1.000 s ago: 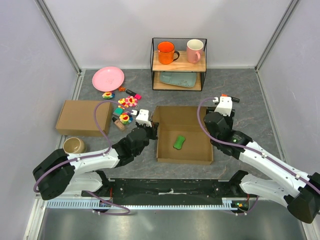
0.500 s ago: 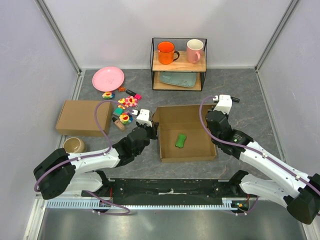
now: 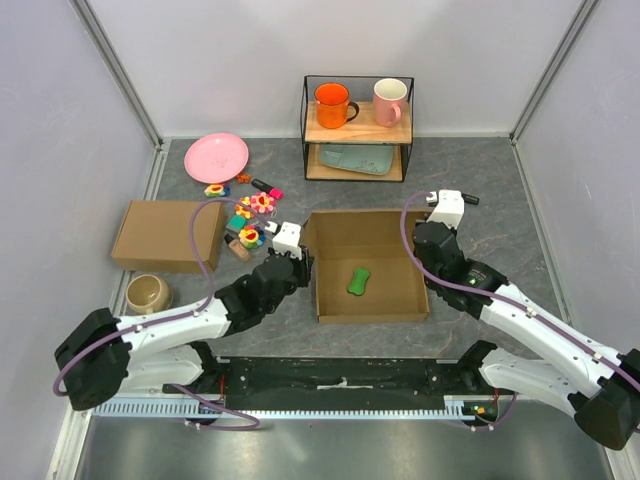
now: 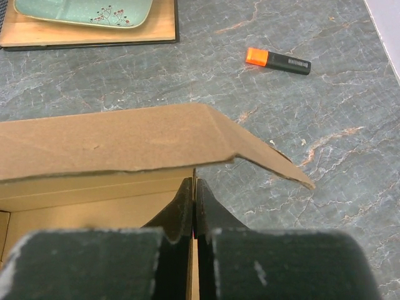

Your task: Fold the paper box

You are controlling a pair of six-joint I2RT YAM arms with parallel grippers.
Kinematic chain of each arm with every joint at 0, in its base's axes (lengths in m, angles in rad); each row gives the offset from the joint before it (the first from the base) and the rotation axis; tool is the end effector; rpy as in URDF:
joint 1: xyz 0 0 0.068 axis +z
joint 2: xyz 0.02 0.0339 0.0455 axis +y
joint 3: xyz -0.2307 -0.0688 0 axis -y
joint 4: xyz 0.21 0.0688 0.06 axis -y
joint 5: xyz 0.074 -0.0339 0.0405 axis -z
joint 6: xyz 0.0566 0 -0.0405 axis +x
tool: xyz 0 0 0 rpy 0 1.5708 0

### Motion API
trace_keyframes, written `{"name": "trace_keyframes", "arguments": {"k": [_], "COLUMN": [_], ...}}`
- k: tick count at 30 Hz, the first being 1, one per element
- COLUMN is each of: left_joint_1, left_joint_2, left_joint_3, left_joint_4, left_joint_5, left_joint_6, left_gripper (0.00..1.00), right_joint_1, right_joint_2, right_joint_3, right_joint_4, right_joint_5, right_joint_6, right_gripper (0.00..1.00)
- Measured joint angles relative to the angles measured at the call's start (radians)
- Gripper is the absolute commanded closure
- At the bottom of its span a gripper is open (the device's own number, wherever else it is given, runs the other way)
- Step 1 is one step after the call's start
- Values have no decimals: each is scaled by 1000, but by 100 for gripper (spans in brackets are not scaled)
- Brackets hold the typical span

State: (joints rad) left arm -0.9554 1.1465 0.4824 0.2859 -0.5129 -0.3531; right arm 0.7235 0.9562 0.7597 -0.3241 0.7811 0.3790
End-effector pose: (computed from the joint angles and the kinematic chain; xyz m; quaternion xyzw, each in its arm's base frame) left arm 0.1624 -0.1816 0.1960 0.1014 0.8066 -0.1640 0.5588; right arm 0.1791 0.1050 0.2630 0.0509 0.8210 -0.0378 0.5674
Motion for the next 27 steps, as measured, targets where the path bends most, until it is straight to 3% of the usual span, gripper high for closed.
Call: {"name": "trace_keyframes", "arguments": {"k": [5, 10, 17, 20, 24, 27], "left_joint_1": [0, 50, 137, 138, 138, 141], "left_joint_2": [-100, -180, -140, -89, -42, -34], "left_joint_3": [27, 76, 154, 171, 177, 177], "left_joint_4": [-63, -101, -130, -132, -135, -135], "left_joint_5": [11, 84, 204, 228, 237, 237], "left_joint_6": [39, 94, 138, 145, 142, 133], "left_gripper": [49, 48, 51, 59, 83, 91], "right_joint_1": [0, 0, 0, 0, -1, -1], "right_joint_2": [-10, -23, -24, -24, -26, -26], "right_joint_3": [0, 0, 0, 0, 0, 0], "right_joint_4": [-5, -11, -14, -15, -15, -17], "right_joint_5": [-11, -26, -47, -56, -69, -71], "right_joint_6": [2, 3, 11, 14, 18, 22], "right_gripper": [100, 100, 100, 100, 100, 100]}}
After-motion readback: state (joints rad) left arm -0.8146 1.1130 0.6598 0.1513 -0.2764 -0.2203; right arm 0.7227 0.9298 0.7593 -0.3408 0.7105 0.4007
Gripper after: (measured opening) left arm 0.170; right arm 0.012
